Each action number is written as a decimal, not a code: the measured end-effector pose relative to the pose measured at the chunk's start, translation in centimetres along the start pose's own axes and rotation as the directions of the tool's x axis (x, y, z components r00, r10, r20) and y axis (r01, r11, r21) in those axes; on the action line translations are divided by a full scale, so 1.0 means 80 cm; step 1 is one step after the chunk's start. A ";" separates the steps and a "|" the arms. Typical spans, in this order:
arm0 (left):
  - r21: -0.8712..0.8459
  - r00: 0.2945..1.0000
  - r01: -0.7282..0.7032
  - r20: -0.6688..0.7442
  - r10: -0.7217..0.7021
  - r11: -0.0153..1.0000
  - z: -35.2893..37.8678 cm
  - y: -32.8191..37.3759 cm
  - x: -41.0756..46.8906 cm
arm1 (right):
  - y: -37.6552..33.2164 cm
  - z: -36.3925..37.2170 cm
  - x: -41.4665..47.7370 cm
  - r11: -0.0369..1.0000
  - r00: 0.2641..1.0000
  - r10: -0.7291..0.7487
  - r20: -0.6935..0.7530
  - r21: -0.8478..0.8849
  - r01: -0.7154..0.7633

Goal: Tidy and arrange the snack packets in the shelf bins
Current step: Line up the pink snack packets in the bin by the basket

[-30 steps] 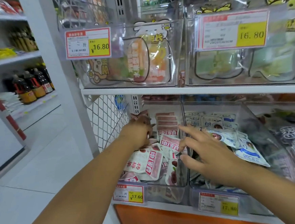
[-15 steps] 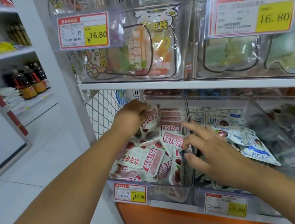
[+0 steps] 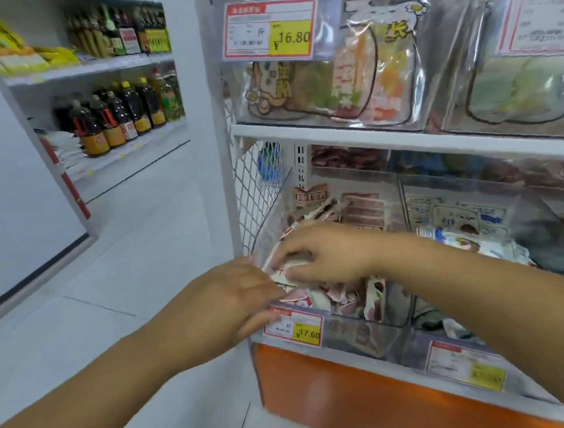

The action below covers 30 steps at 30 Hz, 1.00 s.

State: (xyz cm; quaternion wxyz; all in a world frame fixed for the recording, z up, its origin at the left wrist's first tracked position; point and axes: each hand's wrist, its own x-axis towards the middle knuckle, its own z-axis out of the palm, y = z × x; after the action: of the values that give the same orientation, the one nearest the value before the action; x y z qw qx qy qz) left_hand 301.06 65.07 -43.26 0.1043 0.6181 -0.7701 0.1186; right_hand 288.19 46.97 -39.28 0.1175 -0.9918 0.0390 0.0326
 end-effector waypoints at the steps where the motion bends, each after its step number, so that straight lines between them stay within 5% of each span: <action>1: 0.019 1.000 -0.003 0.000 0.003 1.000 0.005 -0.001 -0.009 | 0.000 0.006 0.016 0.995 0.999 -0.023 0.048 -0.100 0.028; 4: 0.014 0.999 0.039 0.011 -0.039 0.999 0.012 -0.008 -0.026 | 0.015 0.008 0.023 0.930 0.982 0.038 0.184 -0.367 0.033; 10: -0.028 0.997 0.043 -0.067 -0.045 0.999 0.023 -0.004 -0.028 | 0.055 -0.028 -0.024 0.914 0.959 0.180 0.218 -0.398 -0.081; 14: -0.046 0.993 0.026 -0.113 -0.031 0.999 0.030 -0.006 -0.028 | 0.018 -0.023 0.012 0.943 1.000 0.018 0.007 -0.332 -0.015; 18: -0.028 0.993 0.015 -0.116 -0.018 0.999 0.030 -0.011 -0.028 | -0.004 0.025 0.046 0.893 0.973 -0.052 0.223 -0.426 0.145; 23: -0.025 0.989 0.003 -0.146 -0.007 1.000 0.027 -0.010 -0.029 | 0.038 0.015 0.014 0.895 0.970 0.124 0.211 -0.445 -0.018; 30: -0.066 0.993 0.028 -0.111 -0.035 0.997 0.023 -0.006 -0.030 | 0.048 0.003 0.002 0.948 0.965 0.248 0.085 -0.225 -0.224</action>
State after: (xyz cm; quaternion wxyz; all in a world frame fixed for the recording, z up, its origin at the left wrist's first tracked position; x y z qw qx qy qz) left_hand 302.00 66.65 -45.69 0.1690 0.6190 -0.7565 0.1264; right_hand 287.99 43.32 -40.39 0.0075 -0.9834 0.1471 0.1062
